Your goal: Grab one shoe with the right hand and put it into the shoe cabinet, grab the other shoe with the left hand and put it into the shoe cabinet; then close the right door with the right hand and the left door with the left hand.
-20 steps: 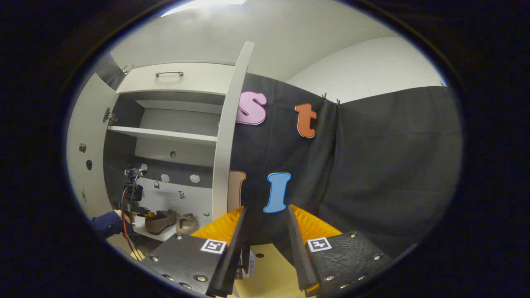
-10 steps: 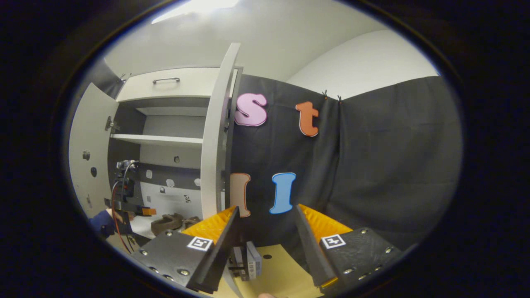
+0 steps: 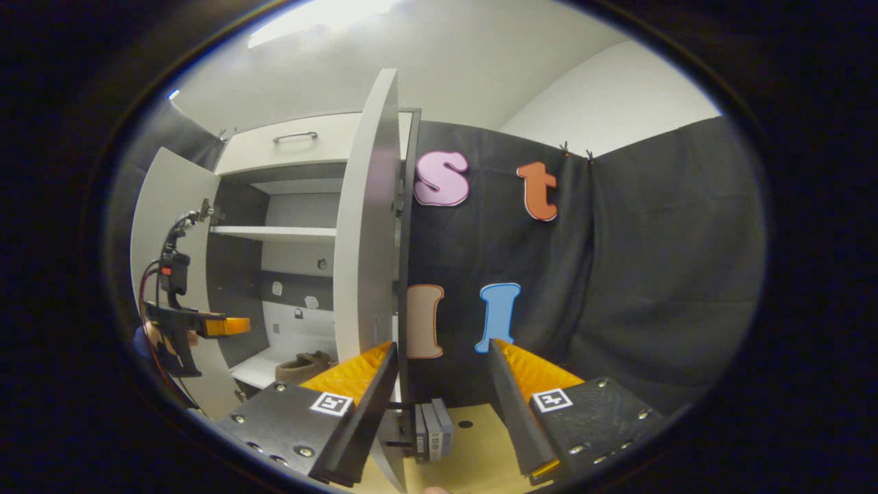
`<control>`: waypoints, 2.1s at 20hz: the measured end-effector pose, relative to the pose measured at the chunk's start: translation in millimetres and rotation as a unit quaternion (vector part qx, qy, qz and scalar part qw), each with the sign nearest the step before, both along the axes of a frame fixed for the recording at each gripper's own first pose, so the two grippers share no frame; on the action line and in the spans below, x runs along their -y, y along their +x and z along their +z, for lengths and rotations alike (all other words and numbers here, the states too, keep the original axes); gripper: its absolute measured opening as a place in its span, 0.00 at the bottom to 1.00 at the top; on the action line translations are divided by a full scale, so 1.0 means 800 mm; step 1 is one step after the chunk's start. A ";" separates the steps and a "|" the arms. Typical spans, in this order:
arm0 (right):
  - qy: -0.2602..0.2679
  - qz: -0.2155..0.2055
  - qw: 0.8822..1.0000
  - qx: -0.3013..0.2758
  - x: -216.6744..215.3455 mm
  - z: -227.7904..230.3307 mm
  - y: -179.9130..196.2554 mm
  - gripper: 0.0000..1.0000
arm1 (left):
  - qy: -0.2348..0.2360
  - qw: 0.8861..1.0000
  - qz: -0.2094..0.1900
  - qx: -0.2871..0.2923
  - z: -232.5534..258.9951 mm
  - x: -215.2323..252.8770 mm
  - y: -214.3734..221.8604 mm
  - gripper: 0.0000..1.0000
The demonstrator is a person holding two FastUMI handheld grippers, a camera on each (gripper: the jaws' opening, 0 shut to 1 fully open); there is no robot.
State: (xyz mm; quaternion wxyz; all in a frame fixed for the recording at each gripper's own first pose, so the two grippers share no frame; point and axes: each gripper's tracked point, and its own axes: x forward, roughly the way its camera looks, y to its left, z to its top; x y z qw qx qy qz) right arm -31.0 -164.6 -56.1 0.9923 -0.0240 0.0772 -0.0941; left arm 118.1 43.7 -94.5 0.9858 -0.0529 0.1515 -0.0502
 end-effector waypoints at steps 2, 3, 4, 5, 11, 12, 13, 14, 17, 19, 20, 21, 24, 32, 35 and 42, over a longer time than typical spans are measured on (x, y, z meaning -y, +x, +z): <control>0.009 0.020 1.000 -0.003 -0.007 -0.001 0.001 0.80 | -0.008 1.000 -0.006 0.013 0.024 0.003 -0.026 0.93; 0.013 0.030 0.999 -0.004 -0.012 -0.002 0.003 0.80 | -0.010 1.000 -0.004 0.018 0.035 0.000 -0.036 0.93; 0.016 0.040 0.999 -0.004 -0.020 -0.002 0.004 0.80 | -0.009 1.000 -0.002 0.027 0.047 -0.003 -0.047 0.93; 0.018 0.049 0.999 -0.004 -0.030 -0.002 0.008 0.80 | -0.006 0.999 -0.002 0.034 0.056 -0.005 -0.053 0.93; 0.033 0.110 0.993 -0.007 -0.083 -0.008 0.025 0.80 | 0.002 0.999 0.009 0.050 0.094 -0.019 -0.109 0.93; 0.035 0.119 0.992 -0.007 -0.093 -0.009 0.028 0.81 | 0.004 0.998 0.013 0.057 0.104 -0.023 -0.117 0.93; 0.034 0.124 0.992 -0.011 -0.099 -0.013 0.035 0.81 | 0.008 0.998 0.019 0.063 0.112 -0.030 -0.124 0.93; 0.029 0.126 0.992 -0.014 -0.104 -0.017 0.040 0.81 | 0.013 0.997 0.025 0.067 0.117 -0.036 -0.134 0.93; 0.022 0.127 0.992 -0.009 -0.119 -0.019 0.051 0.77 | 0.025 0.996 0.036 0.073 0.128 -0.049 -0.152 0.93; 0.022 0.136 0.990 -0.007 -0.133 -0.022 0.059 0.77 | 0.029 0.996 0.047 0.075 0.133 -0.059 -0.162 0.93; 0.024 0.142 0.990 -0.008 -0.139 -0.023 0.063 0.80 | 0.031 0.995 0.053 0.076 0.135 -0.064 -0.167 0.93; 0.026 0.149 0.988 -0.009 -0.148 -0.025 0.068 0.80 | 0.033 0.995 0.059 0.078 0.139 -0.070 -0.173 0.93; 0.029 0.180 0.983 -0.015 -0.180 -0.034 0.079 0.80 | 0.046 0.992 0.085 0.087 0.155 -0.093 -0.194 0.93; 0.034 0.229 0.973 -0.002 -0.255 -0.039 0.095 0.98 | 0.072 0.978 0.163 0.106 0.185 -0.170 -0.246 0.93; 0.050 0.231 0.972 0.012 -0.267 -0.028 0.095 0.98 | 0.075 0.971 0.200 0.105 0.186 -0.212 -0.262 0.87; 0.054 0.209 0.976 0.032 -0.269 -0.013 0.094 0.98 | 0.079 0.963 0.242 0.084 0.160 -0.284 -0.254 0.93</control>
